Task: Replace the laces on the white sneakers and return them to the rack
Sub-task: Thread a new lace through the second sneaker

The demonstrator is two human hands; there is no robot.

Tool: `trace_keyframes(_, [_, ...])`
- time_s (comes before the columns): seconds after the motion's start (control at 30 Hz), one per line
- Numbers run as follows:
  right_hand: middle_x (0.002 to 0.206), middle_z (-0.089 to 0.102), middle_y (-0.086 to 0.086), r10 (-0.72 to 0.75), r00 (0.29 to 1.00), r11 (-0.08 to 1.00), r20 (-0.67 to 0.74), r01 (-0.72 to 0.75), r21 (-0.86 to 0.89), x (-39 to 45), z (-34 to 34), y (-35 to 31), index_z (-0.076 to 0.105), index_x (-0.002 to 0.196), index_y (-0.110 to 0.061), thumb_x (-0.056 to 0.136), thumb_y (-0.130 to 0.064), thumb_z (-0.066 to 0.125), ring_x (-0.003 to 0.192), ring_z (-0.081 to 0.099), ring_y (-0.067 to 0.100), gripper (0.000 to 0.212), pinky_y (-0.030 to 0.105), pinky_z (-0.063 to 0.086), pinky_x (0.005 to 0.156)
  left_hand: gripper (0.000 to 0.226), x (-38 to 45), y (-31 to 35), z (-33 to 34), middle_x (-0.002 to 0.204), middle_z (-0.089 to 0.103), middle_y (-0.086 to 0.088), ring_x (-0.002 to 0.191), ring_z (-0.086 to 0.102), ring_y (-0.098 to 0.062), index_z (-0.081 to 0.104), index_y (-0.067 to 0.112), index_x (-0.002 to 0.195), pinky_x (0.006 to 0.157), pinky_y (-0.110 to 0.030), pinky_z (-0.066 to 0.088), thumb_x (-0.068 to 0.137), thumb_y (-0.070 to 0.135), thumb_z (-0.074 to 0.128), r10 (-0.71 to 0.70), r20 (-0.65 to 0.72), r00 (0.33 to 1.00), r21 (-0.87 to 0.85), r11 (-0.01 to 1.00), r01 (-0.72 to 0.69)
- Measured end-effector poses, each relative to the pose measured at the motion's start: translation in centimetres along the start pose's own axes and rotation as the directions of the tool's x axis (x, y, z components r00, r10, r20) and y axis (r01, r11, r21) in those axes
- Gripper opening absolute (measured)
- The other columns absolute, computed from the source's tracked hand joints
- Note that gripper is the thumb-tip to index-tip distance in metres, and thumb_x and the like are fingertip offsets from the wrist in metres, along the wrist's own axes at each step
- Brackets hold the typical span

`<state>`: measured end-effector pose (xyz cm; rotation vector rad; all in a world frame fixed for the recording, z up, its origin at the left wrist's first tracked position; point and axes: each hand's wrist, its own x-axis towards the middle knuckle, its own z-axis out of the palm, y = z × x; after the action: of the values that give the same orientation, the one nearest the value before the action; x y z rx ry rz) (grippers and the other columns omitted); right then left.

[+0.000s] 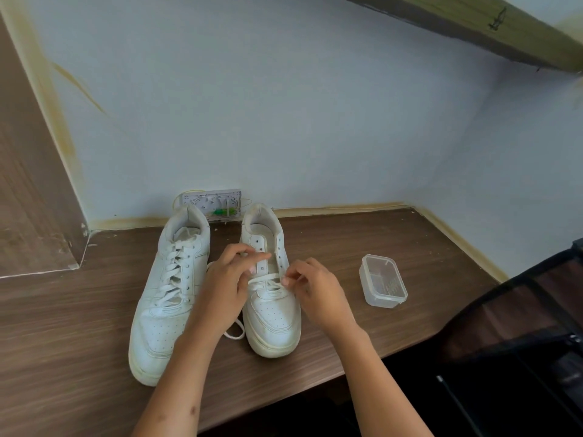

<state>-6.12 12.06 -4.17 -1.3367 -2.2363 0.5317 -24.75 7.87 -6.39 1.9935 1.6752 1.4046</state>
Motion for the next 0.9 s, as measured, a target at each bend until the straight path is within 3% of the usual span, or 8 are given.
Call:
trace_keyframes(0.07, [0.086,0.056,-0.013,0.007,0.998,0.998,-0.068,-0.011,-0.067,0.1,-0.1,0.2,0.064,0.087,-0.028,0.093,-0.032,0.062,0.079,0.054,0.008,0.007,0.03,0.047,0.072,0.051,0.0,-0.1,0.0,0.119,0.048,0.013,0.091,0.056,-0.002,0.068,0.027,0.118,0.086,-0.004,0.042,0.087,-0.011,0.056,0.009,0.006,1.0,-0.004,1.0,-0.009])
trace_keyframes(0.17, [0.087,0.056,-0.013,0.158,0.966,0.978,-0.203,-0.181,-0.102,-0.1,-0.5,1.3,0.06,0.085,-0.027,0.096,-0.025,0.056,0.079,0.056,0.009,0.012,0.033,0.048,0.073,0.056,-0.1,-0.3,-0.1,0.121,0.047,0.015,0.092,0.056,-0.003,0.067,0.031,0.119,0.086,-0.008,0.044,0.088,-0.013,0.054,0.006,0.031,1.0,-0.007,1.0,-0.006])
trace_keyframes(0.33, [0.092,0.057,-0.007,0.505,0.789,0.833,-0.35,-0.552,-0.042,-1.1,-0.9,4.2,0.053,0.087,-0.023,0.1,-0.03,0.049,0.082,0.061,0.02,0.015,0.04,0.052,0.074,0.057,0.0,-0.6,-0.1,0.122,0.049,0.013,0.093,0.057,-0.004,0.067,0.032,0.119,0.088,-0.009,0.044,0.089,-0.014,0.052,-0.008,0.044,0.999,-0.029,1.0,0.009])
trace_keyframes(0.4, [0.092,0.054,-0.006,0.471,0.816,0.857,-0.334,-0.513,-0.044,-1.1,-0.8,4.3,0.054,0.088,-0.023,0.099,-0.031,0.052,0.086,0.06,0.022,0.014,0.042,0.052,0.078,0.054,0.0,-0.6,-0.2,0.122,0.051,0.014,0.096,0.057,-0.004,0.067,0.032,0.118,0.087,-0.007,0.043,0.09,-0.012,0.051,-0.019,0.039,0.999,-0.054,0.998,0.021])
trace_keyframes(0.53, [0.102,0.05,-0.011,0.184,0.966,0.98,-0.183,-0.195,-0.045,-0.3,-0.7,2.9,0.064,0.106,-0.031,0.093,-0.032,0.062,0.097,0.053,0.016,0.013,0.035,0.046,0.088,0.048,0.2,-0.5,-0.7,0.123,0.054,0.015,0.113,0.05,0.007,0.067,0.026,0.122,0.091,-0.001,0.036,0.092,-0.008,0.053,-0.082,0.054,0.995,-0.123,0.988,0.088])
trace_keyframes(0.67, [0.096,0.056,-0.014,0.005,1.0,0.997,-0.012,-0.004,0.076,0.1,0.3,0.5,0.066,0.094,-0.031,0.091,-0.03,0.065,0.093,0.055,0.013,0.003,0.038,0.048,0.087,0.044,0.2,-0.4,-1.1,0.123,0.055,0.018,0.113,0.048,0.011,0.068,0.025,0.121,0.091,0.0,0.035,0.091,-0.005,0.057,-0.1,0.087,0.991,-0.159,0.981,0.113])
trace_keyframes(0.77, [0.092,0.057,-0.011,0.042,0.996,0.999,-0.079,-0.044,-0.028,0.2,0.3,0.4,0.064,0.089,-0.026,0.095,-0.024,0.06,0.087,0.055,0.013,0.007,0.036,0.048,0.081,0.04,0.2,-0.4,-1.1,0.123,0.054,0.02,0.113,0.048,0.011,0.069,0.025,0.119,0.091,-0.001,0.035,0.091,-0.003,0.058,-0.103,0.096,0.99,-0.158,0.98,0.117])
trace_keyframes(0.9, [0.089,0.053,-0.008,0.292,0.912,0.951,-0.287,-0.308,-0.011,0.2,-0.6,1.4,0.055,0.082,-0.023,0.099,-0.019,0.05,0.076,0.055,0.015,0.019,0.029,0.044,0.062,0.042,0.2,-0.5,-1.0,0.123,0.055,0.019,0.117,0.047,0.009,0.069,0.025,0.118,0.093,-0.002,0.035,0.091,-0.005,0.057,-0.099,0.106,0.989,-0.153,0.982,0.114])
